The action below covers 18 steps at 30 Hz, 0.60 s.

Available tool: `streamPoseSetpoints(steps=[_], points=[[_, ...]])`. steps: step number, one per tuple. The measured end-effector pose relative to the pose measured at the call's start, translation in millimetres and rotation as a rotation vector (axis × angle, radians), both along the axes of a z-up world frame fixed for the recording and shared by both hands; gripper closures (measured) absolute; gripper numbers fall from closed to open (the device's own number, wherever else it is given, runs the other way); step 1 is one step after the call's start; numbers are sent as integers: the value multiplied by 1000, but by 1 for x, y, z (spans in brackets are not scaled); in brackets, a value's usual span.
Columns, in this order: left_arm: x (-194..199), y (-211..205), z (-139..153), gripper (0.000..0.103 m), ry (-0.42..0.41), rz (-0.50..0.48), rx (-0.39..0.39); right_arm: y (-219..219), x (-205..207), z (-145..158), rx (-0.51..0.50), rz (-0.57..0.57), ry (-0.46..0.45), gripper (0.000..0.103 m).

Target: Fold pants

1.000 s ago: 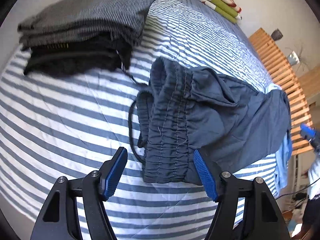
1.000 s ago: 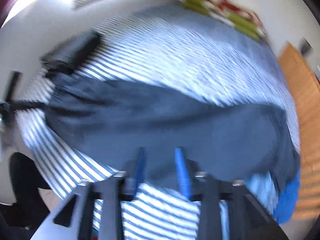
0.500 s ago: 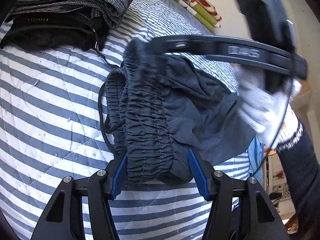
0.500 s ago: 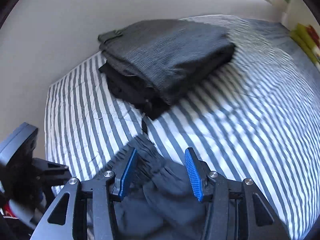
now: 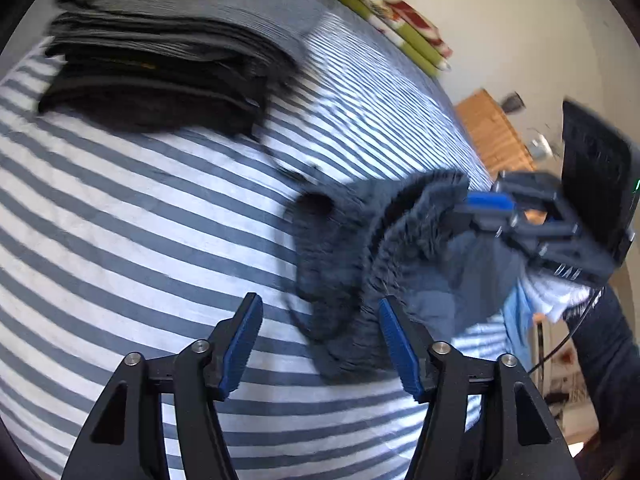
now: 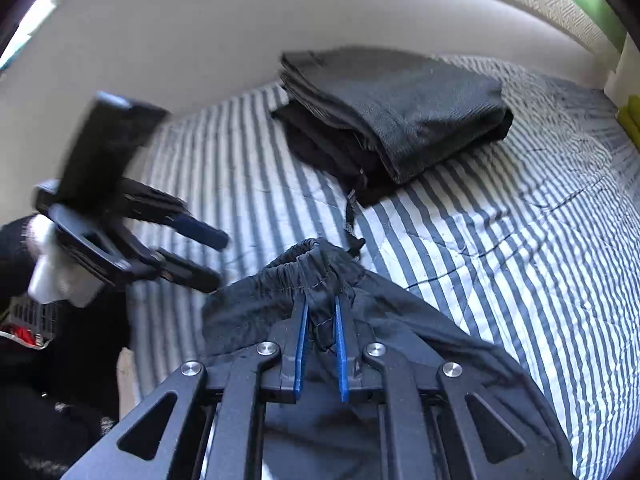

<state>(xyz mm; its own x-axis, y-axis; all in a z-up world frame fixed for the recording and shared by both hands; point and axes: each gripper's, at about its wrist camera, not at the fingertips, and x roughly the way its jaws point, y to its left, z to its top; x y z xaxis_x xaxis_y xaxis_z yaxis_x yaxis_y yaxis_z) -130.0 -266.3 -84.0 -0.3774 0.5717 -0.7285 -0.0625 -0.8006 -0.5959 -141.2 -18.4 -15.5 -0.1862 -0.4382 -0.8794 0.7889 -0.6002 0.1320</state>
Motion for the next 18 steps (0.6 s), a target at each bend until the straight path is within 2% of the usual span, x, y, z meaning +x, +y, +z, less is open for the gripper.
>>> streamPoseSetpoints(steps=[4, 8, 10, 13, 15, 17, 18], points=[[5, 37, -7, 40, -31, -108, 83, 1, 2, 11, 22, 10, 12, 92], [14, 49, -3, 41, -24, -140, 82, -10, -9, 5, 14, 32, -19, 92], [19, 45, 1, 41, -37, -146, 46, -25, -17, -14, 28, 43, -51, 92], [20, 23, 10, 36, -41, -83, -44, -42, -26, -48, 89, 36, -59, 92], [11, 8, 13, 21, -46, -6, -104, -44, -38, -63, 122, -34, -61, 89], [-7, -9, 14, 20, -54, 51, -125, -35, -46, -58, 85, -80, -113, 85], [-17, -10, 13, 19, -60, 63, -135, -26, -47, -47, 55, -111, -108, 78]])
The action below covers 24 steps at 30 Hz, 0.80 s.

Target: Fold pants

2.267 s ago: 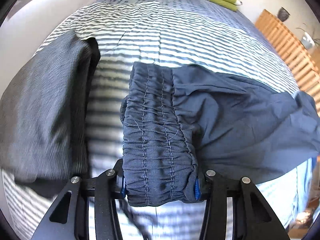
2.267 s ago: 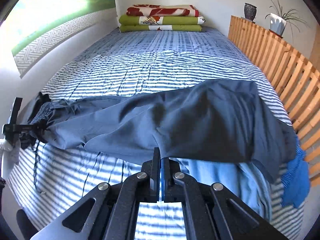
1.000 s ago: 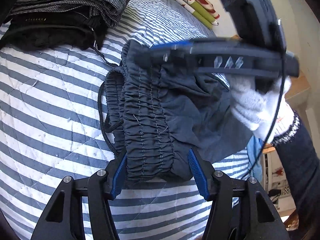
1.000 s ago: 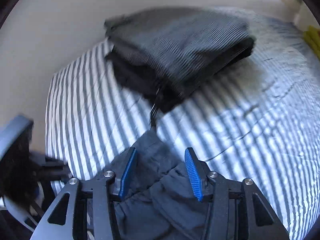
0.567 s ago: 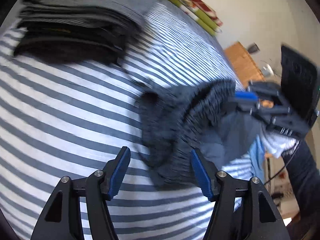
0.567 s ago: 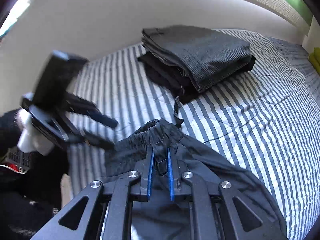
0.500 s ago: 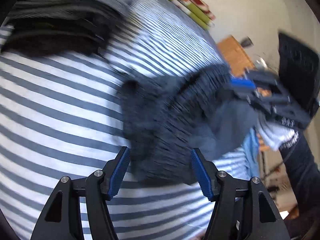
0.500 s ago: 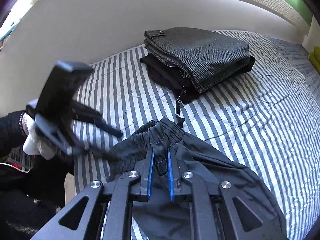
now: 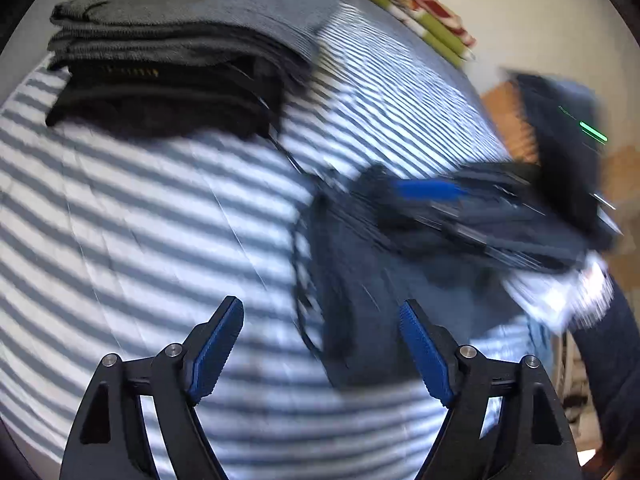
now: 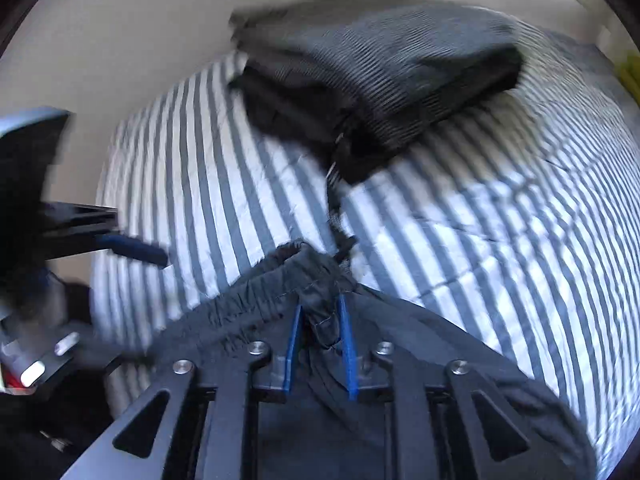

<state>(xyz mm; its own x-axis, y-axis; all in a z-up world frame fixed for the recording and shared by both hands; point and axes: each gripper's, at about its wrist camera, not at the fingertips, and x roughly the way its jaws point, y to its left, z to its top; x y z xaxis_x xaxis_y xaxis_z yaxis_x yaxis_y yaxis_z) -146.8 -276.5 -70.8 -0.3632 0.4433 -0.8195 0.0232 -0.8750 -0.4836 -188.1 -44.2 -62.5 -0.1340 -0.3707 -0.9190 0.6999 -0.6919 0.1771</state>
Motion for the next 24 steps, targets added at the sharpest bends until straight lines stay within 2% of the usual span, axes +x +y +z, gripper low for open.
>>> streamPoseSetpoints(steps=[2, 5, 6, 7, 9, 10, 11, 12, 13, 15, 17, 20, 24], points=[[-21, 4, -5, 17, -8, -9, -15, 25, 6, 25, -58, -57, 49, 71], [-44, 21, -23, 8, -47, -51, -38, 86, 21, 63, -154, -204, 73, 69], [-50, 25, -29, 1, -66, -45, -43, 114, 29, 74, -183, -273, 89, 65], [-53, 29, -28, 0, -27, -33, -41, 143, 39, 85, -199, -345, 113, 62], [-56, 39, -29, 1, -22, -31, -67, 184, 60, 96, -213, -434, 144, 60], [-58, 44, -28, 4, -14, -45, -72, 205, 71, 98, -208, -486, 157, 60], [-58, 48, -28, 19, -11, -51, -72, 219, 79, 98, -206, -522, 163, 60], [-58, 51, -26, 49, -8, -53, -85, 238, 90, 96, -207, -569, 165, 60], [-59, 53, -26, 59, -25, -63, -99, 252, 100, 95, -207, -609, 166, 60], [-51, 57, -19, 71, -28, -45, -120, 277, 115, 87, -213, -684, 162, 60], [-45, 51, -8, 79, -24, -21, -81, 294, 125, 78, -213, -740, 148, 60], [-31, 32, 18, 81, 9, 19, -34, 310, 138, 62, -174, -796, 128, 60], [-14, -17, 41, 83, 32, 80, -40, 316, 150, 59, -149, -795, 140, 60]])
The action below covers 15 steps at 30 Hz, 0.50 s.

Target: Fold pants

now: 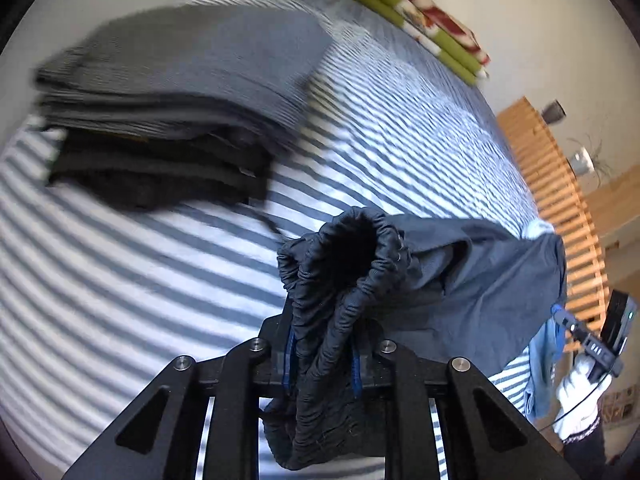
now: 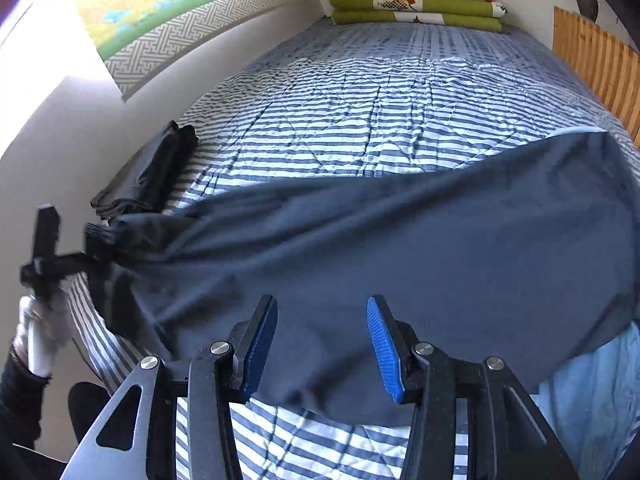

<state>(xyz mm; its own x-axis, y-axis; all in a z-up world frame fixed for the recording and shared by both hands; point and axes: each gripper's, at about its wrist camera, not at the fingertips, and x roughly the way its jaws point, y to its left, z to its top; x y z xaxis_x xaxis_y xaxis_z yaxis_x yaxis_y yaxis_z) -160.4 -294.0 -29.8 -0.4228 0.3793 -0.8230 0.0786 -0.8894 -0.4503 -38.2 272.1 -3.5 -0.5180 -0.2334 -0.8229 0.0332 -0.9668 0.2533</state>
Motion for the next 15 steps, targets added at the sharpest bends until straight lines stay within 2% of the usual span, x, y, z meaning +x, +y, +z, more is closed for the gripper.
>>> streamPoseSetpoints(steps=[3, 7, 8, 9, 10, 11, 12, 15], points=[[9, -39, 8, 83, -10, 78, -23, -1, 6, 5, 17, 1, 21, 60], [27, -108, 11, 83, -62, 199, -42, 3, 15, 6, 29, -14, 32, 60], [27, -119, 8, 80, -73, 208, -62, 6, 18, 5, 35, -25, 35, 60], [25, -129, 4, 71, -93, 223, -90, 14, 22, 5, 33, -47, 33, 60], [20, -134, -5, 63, -135, 226, -162, 21, 27, 4, 25, -64, 29, 60], [17, -135, -8, 50, -167, 210, -232, 29, 30, 3, 22, -88, 25, 60], [18, -140, -8, 50, -180, 209, -282, 41, 34, 2, 26, -129, 19, 60], [22, -139, 5, 46, -138, 205, -376, 81, 47, -4, 28, -259, -7, 60]])
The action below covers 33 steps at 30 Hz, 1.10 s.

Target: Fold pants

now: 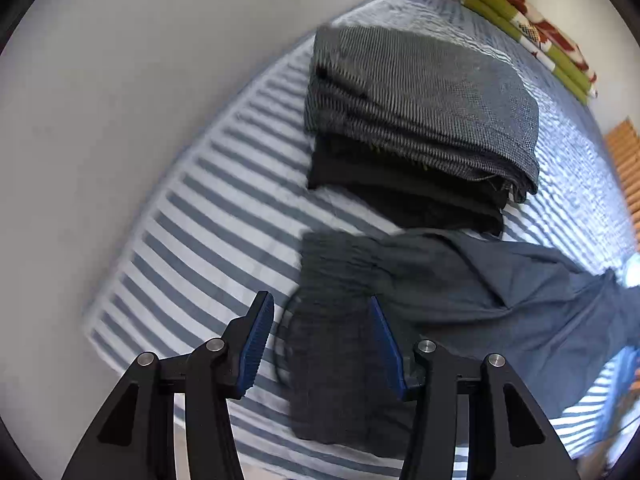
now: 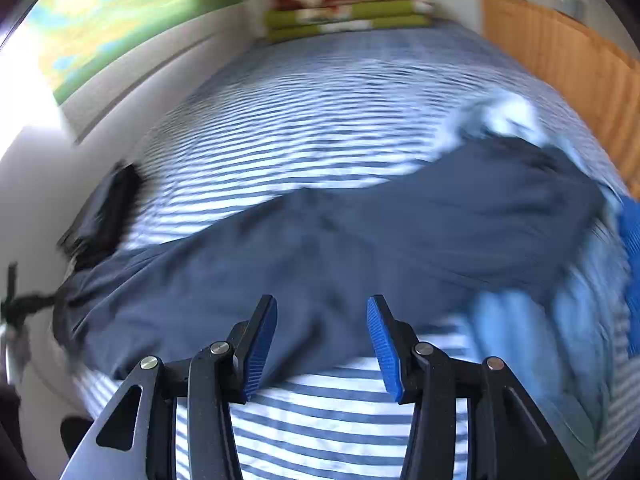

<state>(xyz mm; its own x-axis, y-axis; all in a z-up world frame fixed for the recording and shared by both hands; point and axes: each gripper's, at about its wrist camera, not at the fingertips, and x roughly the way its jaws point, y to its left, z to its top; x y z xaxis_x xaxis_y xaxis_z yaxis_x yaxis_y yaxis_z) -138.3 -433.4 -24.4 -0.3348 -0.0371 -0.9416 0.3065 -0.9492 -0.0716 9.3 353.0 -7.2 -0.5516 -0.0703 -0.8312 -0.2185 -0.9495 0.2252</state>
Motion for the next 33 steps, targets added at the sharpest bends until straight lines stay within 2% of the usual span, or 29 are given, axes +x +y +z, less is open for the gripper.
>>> streamPoseSetpoints(steps=[1, 3, 6, 8, 10, 13, 14, 17, 21, 24, 26, 27, 29, 31, 33], points=[[3, 3, 11, 45, 23, 0, -41, 12, 4, -3, 12, -42, -24, 60], [2, 21, 27, 45, 71, -26, -49, 43, 14, -8, 31, -136, -54, 60], [-1, 84, 51, 45, 117, -181, -35, 88, 25, -7, 38, -274, -33, 60], [2, 145, 57, 43, 119, -340, -22, 115, 30, -10, 32, -352, -26, 60], [3, 200, 58, 43, 112, -454, 33, 140, 34, -18, -47, -371, -43, 60], [-4, 276, 46, 42, 90, -588, 108, 160, 38, -23, -191, -362, -46, 74], [-7, 295, 43, 42, 87, -623, 115, 160, 33, -25, -194, -335, -65, 77], [-2, 351, 35, 42, 55, -724, 146, 162, 16, -29, -187, -297, -100, 77], [-5, 401, 9, 42, -12, -791, 173, 169, -6, -37, -171, -283, -132, 78], [-11, 430, -22, 42, -68, -804, 170, 169, -7, -38, -238, -268, -120, 89], [-16, 441, -46, 42, -107, -814, 170, 169, -4, -24, -245, -260, -90, 93], [-16, 445, -50, 42, -119, -815, 169, 169, -3, -12, -249, -250, -62, 100], [-16, 451, -59, 42, -134, -827, 177, 170, -1, 9, -275, -258, -37, 99], [-17, 455, -61, 42, -136, -835, 180, 179, -5, 29, -344, -291, -6, 99], [-17, 458, -61, 42, -135, -841, 175, 185, -21, 47, -327, -316, 26, 99]])
